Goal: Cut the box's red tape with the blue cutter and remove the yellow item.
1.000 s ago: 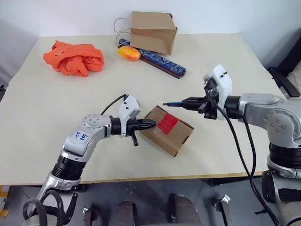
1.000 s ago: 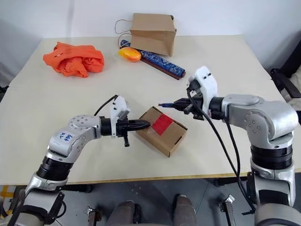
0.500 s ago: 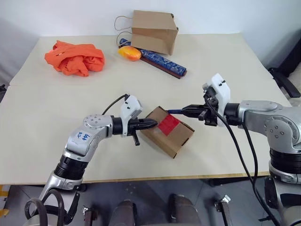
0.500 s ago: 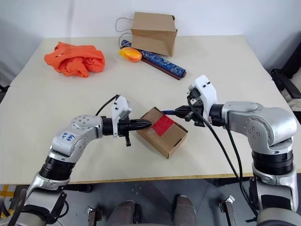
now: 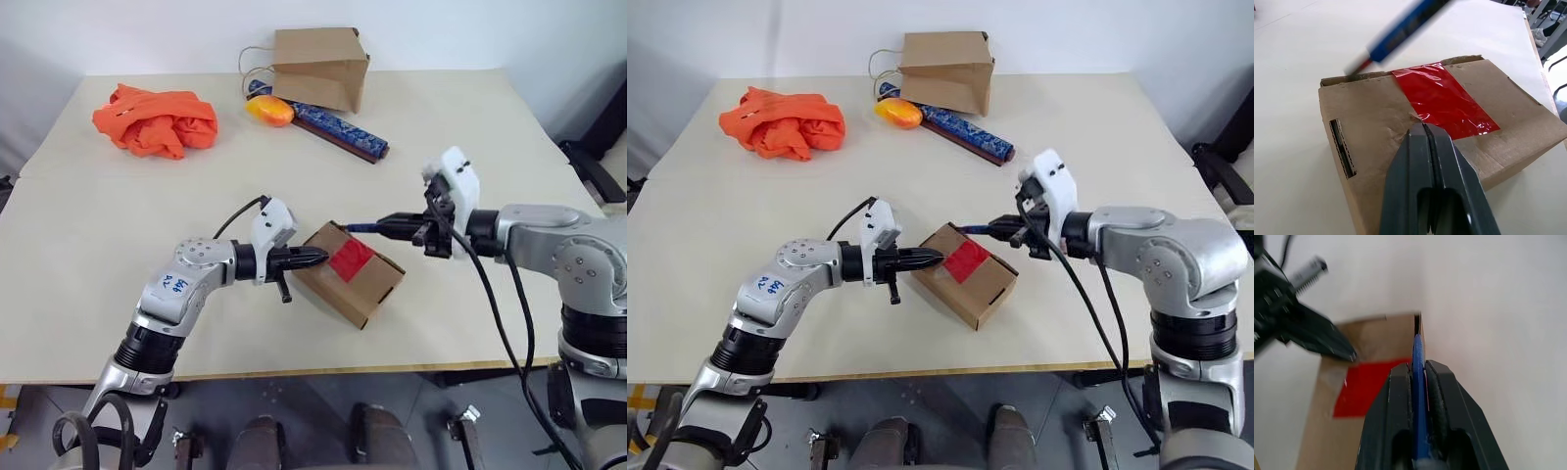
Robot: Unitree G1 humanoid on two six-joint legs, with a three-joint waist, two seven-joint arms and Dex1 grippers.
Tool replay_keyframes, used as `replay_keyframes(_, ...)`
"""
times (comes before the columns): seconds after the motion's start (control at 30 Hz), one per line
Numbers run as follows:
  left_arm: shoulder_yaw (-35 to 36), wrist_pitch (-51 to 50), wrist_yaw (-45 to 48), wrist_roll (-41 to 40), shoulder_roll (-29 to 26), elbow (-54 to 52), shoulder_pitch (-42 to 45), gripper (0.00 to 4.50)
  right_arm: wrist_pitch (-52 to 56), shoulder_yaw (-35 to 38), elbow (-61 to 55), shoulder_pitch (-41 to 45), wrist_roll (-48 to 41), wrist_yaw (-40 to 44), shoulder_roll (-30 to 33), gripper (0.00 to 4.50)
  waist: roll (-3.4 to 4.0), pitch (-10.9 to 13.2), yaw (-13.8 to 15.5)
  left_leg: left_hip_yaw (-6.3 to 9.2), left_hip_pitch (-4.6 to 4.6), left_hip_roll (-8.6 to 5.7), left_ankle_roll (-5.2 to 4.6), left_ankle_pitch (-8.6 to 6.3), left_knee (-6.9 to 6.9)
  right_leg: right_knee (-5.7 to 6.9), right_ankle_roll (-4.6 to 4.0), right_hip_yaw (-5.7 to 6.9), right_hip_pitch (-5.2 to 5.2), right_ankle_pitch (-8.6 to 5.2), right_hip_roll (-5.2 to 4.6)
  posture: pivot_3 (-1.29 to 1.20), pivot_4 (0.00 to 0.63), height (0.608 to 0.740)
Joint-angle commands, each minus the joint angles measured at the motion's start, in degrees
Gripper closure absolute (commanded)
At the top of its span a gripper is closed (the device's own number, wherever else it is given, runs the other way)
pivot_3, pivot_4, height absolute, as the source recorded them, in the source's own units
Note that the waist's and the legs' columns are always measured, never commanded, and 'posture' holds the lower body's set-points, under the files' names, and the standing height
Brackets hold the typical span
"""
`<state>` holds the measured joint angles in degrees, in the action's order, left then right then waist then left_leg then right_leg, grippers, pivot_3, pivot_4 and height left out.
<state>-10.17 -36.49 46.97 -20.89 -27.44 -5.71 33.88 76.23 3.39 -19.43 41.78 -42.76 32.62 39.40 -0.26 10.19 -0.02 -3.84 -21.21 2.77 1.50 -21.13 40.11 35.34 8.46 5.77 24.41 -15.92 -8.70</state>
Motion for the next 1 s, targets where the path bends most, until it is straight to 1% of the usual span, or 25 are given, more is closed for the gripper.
replay_keyframes(0.03, -0.34, 0.06, 0.06, 1.02, 0.0, 0.92, 0.11, 4.5, -0.38, -0.21, -2.47, -0.69, 0.1, 0.81, 2.05, 4.36, 0.0, 0.0, 0.0, 0.0, 0.0, 0.0, 0.0, 0.0, 0.0, 0.0, 0.0, 0.0, 0.0, 0.0, 0.0, 0.0, 0.15, 0.74)
replay_keyframes(0.3, -0.76, -0.15, -0.26, 1.57, 0.25, 1.09, 0.31, 4.5, 0.11, -0.45, -2.78, 0.26, 0.02, 0.91, 3.56, 4.36, 0.0, 0.0, 0.07, 0.0, 0.0, 0.0, 0.0, 0.0, 0.0, -0.01, 0.0, 0.0, -0.01, 0.0, 0.0, 0.0, 0.15, 0.74)
replay_keyframes(0.47, -2.78, -4.06, -2.04, 3.25, 0.34, 0.59, 1.24, 4.5, 4.07, 0.13, -2.79, 3.69, -0.58, -0.09, 3.72, 4.36, -0.01, 0.0, 0.22, 0.0, 0.0, 0.0, 0.0, 0.0, 0.04, -0.01, 0.0, 0.0, -0.02, 0.0, 0.0, 0.0, 0.15, 0.74)
replay_keyframes(0.57, -4.23, -7.58, -3.22, 3.74, 0.2, -0.29, 1.94, 4.5, 7.17, 0.7, -3.6, 4.8, -1.5, -0.54, 3.16, 4.36, -0.01, -0.01, 0.23, 0.01, 0.01, 0.0, -0.01, 0.0, 0.05, -0.01, -0.01, 0.0, -0.04, 0.0, 0.0, 0.0, 0.15, 0.74)
replay_keyframes(0.67, -8.57, -15.19, -3.95, 5.49, -1.24, -0.76, 4.46, 4.5, 12.1, 1.1, -4.7, 5.5, -2.75, -1.21, 2.53, 4.36, -0.03, -0.03, 0.38, 0.02, 0.01, 0.0, -0.01, 0.0, 0.06, 0.01, -0.01, 0.0, -0.05, 0.01, 0.0, 0.0, 0.15, 0.74)
replay_keyframes(0.8, -12.08, -22.27, -5.25, 6.29, -1.79, -1.12, 7.01, 4.5, 16.08, 1.34, -5.49, 5.48, -3.77, -2.69, 2.24, 4.36, -0.06, -0.14, 0.72, 0.02, 0.08, 0.0, -0.02, 0.0, 0.06, -0.01, -0.01, -0.01, -0.12, 0.01, 0.0, 0.0, 0.15, 0.74)
replay_keyframes(1.0, -12.77, -24.77, -8.04, 6.71, -0.46, 0.7, 8.18, 4.5, 16.27, 0.55, -4.85, 6.31, -7.22, -4.34, 5.62, 4.36, -0.11, -0.32, 1.4, 0.02, 0.15, 0.0, -0.02, 0.0, 0.05, -0.08, -0.03, 0.0, -0.2, 0.0, 0.0, 0.0, 0.15, 0.74)
